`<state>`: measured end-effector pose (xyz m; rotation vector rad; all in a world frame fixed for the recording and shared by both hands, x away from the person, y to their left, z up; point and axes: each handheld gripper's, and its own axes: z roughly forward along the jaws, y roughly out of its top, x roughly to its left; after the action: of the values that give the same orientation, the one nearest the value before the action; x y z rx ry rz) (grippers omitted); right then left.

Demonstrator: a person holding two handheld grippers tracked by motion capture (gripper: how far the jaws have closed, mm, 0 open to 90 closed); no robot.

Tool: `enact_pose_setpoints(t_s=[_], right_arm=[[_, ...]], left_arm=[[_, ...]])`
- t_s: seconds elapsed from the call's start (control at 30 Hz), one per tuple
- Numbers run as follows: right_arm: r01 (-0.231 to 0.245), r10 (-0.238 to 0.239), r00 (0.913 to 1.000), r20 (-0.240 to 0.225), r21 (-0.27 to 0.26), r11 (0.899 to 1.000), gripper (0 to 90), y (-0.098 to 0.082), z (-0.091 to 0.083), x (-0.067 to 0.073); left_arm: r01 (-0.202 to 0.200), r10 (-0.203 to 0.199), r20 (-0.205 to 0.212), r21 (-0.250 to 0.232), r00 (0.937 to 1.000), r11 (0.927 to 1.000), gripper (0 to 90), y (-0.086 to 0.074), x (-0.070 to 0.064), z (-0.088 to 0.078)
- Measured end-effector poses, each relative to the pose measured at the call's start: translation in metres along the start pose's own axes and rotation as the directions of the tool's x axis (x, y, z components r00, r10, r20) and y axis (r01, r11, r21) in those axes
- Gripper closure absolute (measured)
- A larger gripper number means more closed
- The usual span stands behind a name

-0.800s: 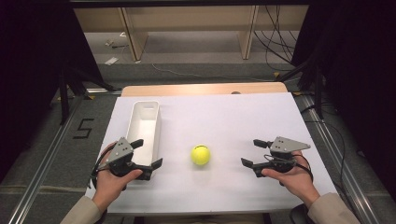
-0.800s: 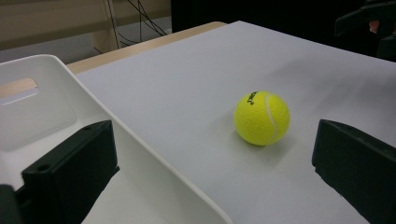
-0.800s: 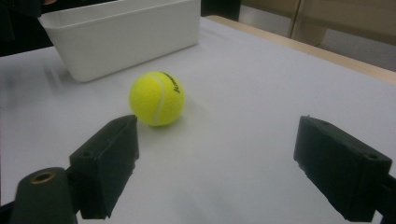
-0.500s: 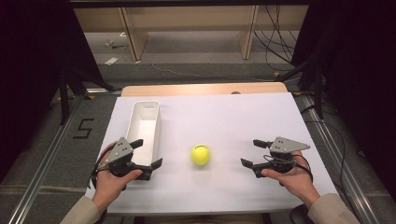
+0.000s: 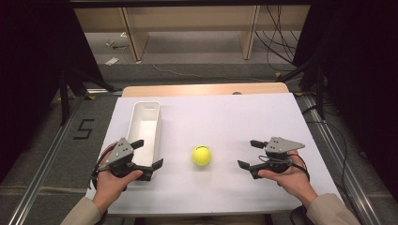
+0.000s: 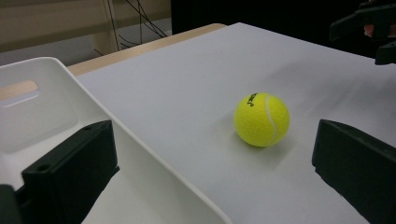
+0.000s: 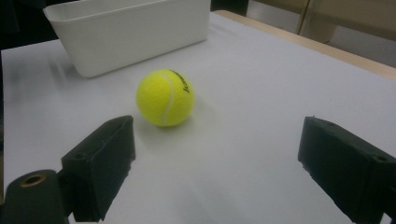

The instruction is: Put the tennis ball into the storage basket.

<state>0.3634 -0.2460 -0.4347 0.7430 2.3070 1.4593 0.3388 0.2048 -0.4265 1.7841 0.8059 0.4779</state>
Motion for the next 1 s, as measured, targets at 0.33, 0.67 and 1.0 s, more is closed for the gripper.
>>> enact_pose_setpoints(t_s=[0.33,0.67,1.0], right_arm=[[0.001,-0.001,0.9999,-0.01,0.005,1.0,11.2,0.003,0.007,0.001],[0.013,-0.012,0.9991,-0.041,0.018,1.0,11.4,0.008,0.022,0.005],[0.014,-0.013,0.9989,-0.046,0.024,1.0,11.4,0.011,0.029,0.006]], left_arm=[[0.0,0.0,-0.004,-0.001,1.0,1.0,0.0,0.001,0.0,0.0],[-0.003,0.003,-0.002,-0.006,1.0,1.0,0.0,0.001,-0.002,0.0],[-0.001,0.001,-0.005,-0.009,1.0,1.0,0.0,0.002,-0.001,-0.001]])
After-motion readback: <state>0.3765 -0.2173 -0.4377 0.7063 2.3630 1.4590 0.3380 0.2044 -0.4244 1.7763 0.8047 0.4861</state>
